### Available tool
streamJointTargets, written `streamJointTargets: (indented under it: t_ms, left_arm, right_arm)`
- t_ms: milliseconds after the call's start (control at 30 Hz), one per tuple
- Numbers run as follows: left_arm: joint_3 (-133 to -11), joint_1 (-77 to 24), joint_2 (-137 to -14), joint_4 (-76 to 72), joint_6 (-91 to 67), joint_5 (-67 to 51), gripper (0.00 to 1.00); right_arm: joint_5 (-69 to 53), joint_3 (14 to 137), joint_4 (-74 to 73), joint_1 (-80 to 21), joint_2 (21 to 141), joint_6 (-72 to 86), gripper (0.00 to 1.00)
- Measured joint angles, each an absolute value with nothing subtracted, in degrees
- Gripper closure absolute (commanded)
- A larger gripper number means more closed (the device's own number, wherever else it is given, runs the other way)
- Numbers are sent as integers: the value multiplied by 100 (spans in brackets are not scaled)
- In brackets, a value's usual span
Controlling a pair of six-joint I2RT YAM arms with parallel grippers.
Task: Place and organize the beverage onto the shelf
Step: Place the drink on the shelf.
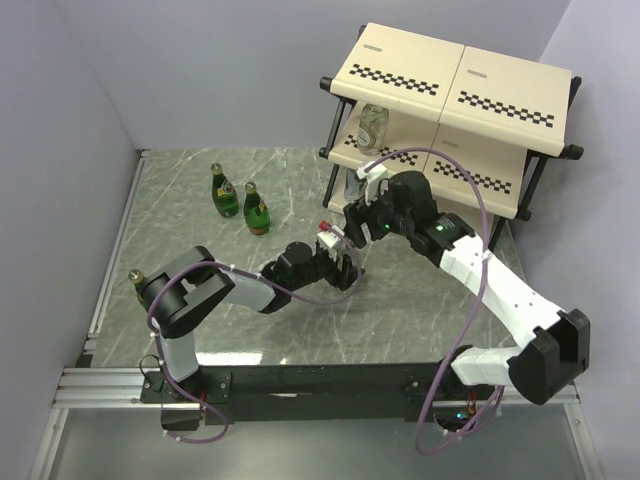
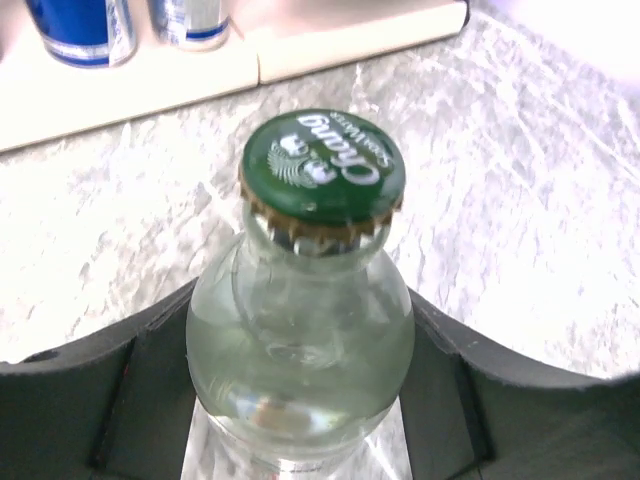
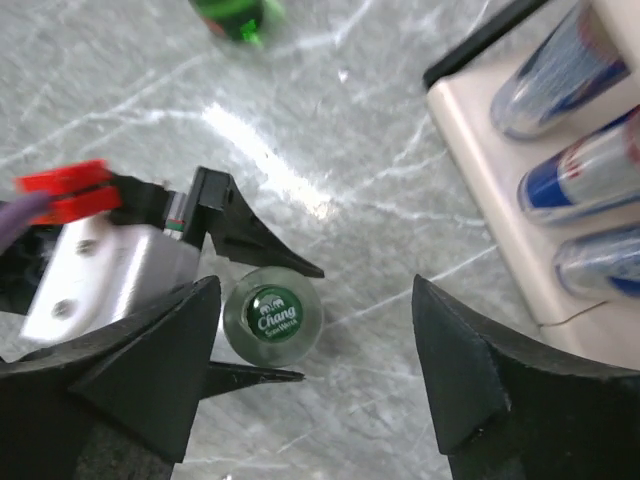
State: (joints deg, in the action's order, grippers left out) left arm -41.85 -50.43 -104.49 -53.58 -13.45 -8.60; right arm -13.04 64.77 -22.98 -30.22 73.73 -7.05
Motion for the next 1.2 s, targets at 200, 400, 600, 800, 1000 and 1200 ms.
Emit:
streamJointTargets:
  t_ms: [200,400,600,800,1000,1200]
  left_arm:
    - [-3986,-5043,-10213,-5234,-1385,-768,100]
    - [-3771,-5046,-9870,-5089,-1363,-659,100]
    - [-3826,-5046,-9467,-4799,-1203,-582,100]
    - [-4600,-5046,-9321,-4206,-906,-484,100]
    - [-5966,-5046,-9456,-3649,-644,-351,100]
    - [-7773,-5050,-10167,-3120,-513,-169,100]
  right_arm:
    - [-1398,6532,-2265,-3015,6943,-757,14]
    - [-1715,6530,-2290,-2473,6368,-805,14]
    - [-1994,6368,-2471,-1763,5511,-980,14]
    - [-1852,5588,-2665,-915,4436,-1011,14]
    - [-1457,5048,-2842,-242,3780,-1022,15]
    - [-1041,4936,-3028,331,3607,-1133,35]
